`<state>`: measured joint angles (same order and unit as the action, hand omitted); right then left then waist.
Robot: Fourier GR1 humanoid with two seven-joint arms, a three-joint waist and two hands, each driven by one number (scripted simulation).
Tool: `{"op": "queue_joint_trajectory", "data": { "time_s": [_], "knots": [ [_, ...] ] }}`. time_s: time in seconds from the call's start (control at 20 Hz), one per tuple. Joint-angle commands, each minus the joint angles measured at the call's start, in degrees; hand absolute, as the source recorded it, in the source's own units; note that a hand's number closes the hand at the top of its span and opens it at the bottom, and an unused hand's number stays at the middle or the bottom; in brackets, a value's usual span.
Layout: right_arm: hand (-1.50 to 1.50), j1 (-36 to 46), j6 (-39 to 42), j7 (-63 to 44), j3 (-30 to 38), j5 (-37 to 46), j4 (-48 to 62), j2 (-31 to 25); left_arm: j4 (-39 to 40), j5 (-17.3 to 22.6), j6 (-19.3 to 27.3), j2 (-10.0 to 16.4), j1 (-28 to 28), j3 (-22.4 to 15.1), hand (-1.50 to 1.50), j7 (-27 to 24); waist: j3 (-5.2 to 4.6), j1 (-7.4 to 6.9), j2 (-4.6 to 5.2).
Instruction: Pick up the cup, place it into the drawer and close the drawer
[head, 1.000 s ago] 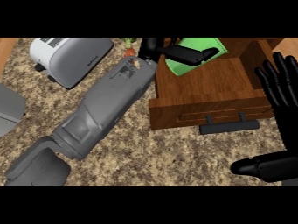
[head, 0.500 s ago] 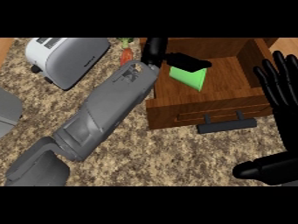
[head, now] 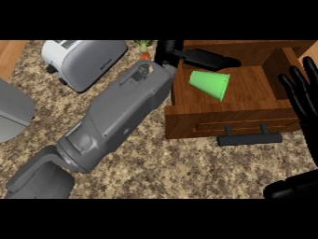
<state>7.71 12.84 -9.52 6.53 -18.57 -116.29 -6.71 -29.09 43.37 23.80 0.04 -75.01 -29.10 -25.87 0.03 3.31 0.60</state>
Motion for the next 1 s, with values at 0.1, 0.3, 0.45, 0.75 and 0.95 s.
{"op": "queue_joint_trajectory", "data": {
  "time_s": [0.1,0.3,0.45,0.75,0.95],
  "knots": [
    [1.50,-3.1,1.6,-1.7,0.3,-1.3,-4.5,-1.6,-7.3,0.8,-1.0,1.7,5.6,3.0,-1.50,0.9,-0.06,-3.63,-1.02],
    [1.50,-3.5,7.2,-0.4,0.1,3.6,-4.4,-7.7,-12.9,2.2,-0.7,6.4,7.8,4.9,-1.50,3.7,-0.09,-4.93,-1.48],
    [1.50,-6.8,7.9,-1.7,-1.6,6.1,-8.1,-8.2,-17.8,1.4,3.0,7.5,13.0,5.4,-1.50,3.0,-0.08,-4.51,-1.34],
    [1.50,-7.4,10.7,0.1,-2.0,11.5,-5.2,-10.8,-35.0,2.2,2.1,17.2,25.9,5.2,-1.50,8.9,-0.05,-5.56,-1.42],
    [1.50,-4.6,7.6,0.2,-4.7,18.0,-1.2,-8.3,-40.9,2.3,-1.2,22.9,35.0,7.7,-1.50,8.4,-0.05,-4.89,-0.85]
  ]
}}
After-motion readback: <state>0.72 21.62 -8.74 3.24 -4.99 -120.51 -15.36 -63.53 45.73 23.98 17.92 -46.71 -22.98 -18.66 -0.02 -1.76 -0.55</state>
